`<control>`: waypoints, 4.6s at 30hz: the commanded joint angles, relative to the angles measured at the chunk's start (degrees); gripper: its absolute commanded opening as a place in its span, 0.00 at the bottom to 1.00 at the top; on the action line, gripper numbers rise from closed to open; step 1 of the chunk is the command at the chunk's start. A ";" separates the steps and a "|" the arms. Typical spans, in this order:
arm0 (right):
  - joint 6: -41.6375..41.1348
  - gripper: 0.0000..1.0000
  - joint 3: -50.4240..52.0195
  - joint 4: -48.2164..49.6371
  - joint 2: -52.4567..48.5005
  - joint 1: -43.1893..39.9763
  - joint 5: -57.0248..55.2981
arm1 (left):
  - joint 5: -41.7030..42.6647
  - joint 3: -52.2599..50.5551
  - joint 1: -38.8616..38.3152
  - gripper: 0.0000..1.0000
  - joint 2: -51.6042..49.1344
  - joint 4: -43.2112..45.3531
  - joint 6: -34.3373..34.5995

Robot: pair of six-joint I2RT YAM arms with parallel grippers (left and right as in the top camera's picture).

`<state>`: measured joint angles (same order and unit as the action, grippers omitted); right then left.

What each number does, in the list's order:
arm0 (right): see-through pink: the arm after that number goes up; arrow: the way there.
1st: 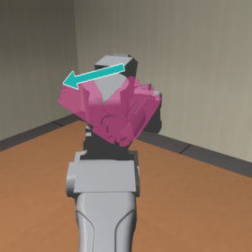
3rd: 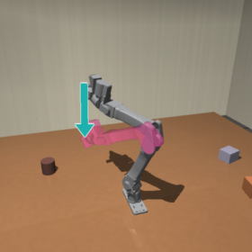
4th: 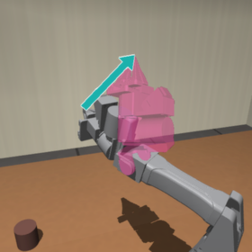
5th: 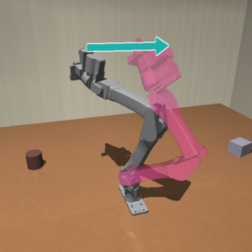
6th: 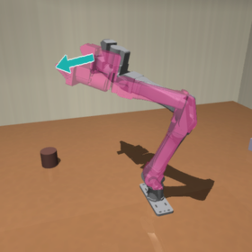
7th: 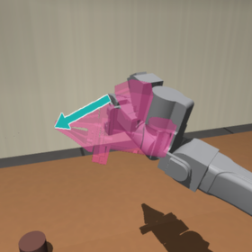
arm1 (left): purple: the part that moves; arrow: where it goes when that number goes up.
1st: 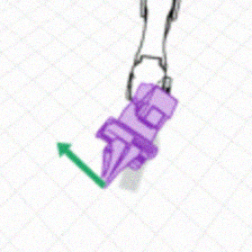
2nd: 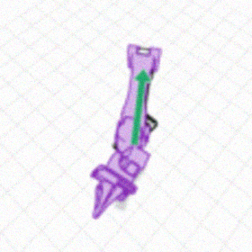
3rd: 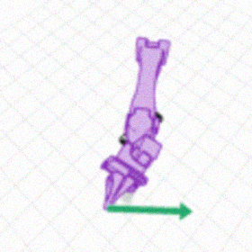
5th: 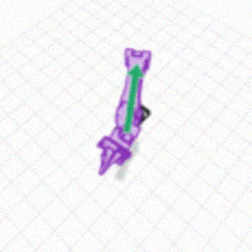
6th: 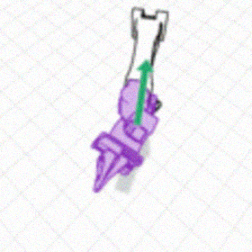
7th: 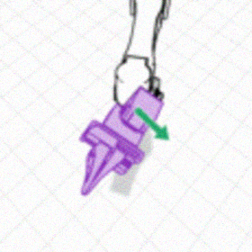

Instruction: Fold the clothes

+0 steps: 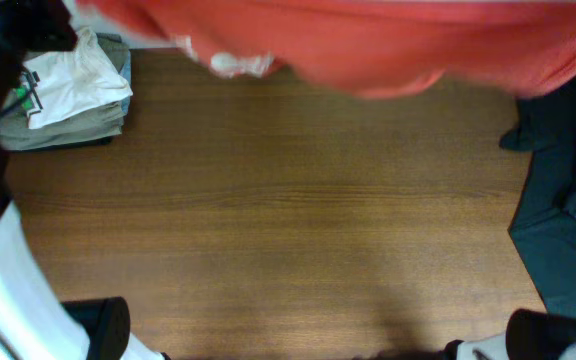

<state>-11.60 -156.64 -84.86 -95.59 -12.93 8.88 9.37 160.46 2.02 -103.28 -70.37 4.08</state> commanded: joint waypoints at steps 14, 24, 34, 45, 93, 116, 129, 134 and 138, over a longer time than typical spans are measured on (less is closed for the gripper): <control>0.61 0.04 30.60 -11.56 2.56 -0.55 1.09 | 1.38 -28.85 0.61 0.01 -7.93 -21.94 0.37; 0.61 0.04 50.97 -11.93 19.93 -0.66 0.79 | 1.42 -42.23 -0.55 0.01 14.45 -26.34 0.39; -9.66 0.04 82.34 -3.21 39.76 -0.66 -3.04 | 2.27 -78.60 -0.52 0.01 35.76 -22.25 5.90; -13.35 0.88 81.13 0.68 47.15 -0.66 -12.98 | 7.56 -94.07 -0.52 0.37 44.46 -18.64 7.02; -4.42 0.04 93.79 37.03 -5.09 1.68 5.90 | 0.68 -94.90 5.40 0.01 -9.79 28.55 7.21; -8.66 0.04 97.92 49.03 -7.23 1.66 3.98 | -7.61 -93.20 23.63 0.01 -9.75 20.37 10.69; -6.97 0.08 80.06 39.45 -7.21 1.62 3.93 | -4.17 -79.97 23.69 0.01 -0.44 10.03 10.69; -6.62 0.54 73.72 38.84 -7.21 1.62 4.00 | 7.76 -79.73 19.63 0.70 6.60 14.53 7.82; -3.80 0.66 73.07 40.04 -7.21 1.62 4.52 | 16.52 -79.73 12.09 0.99 6.97 25.09 4.11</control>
<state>-17.78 -82.41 -44.71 -103.18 -11.53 13.19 16.29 80.36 19.88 -96.33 -50.54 11.57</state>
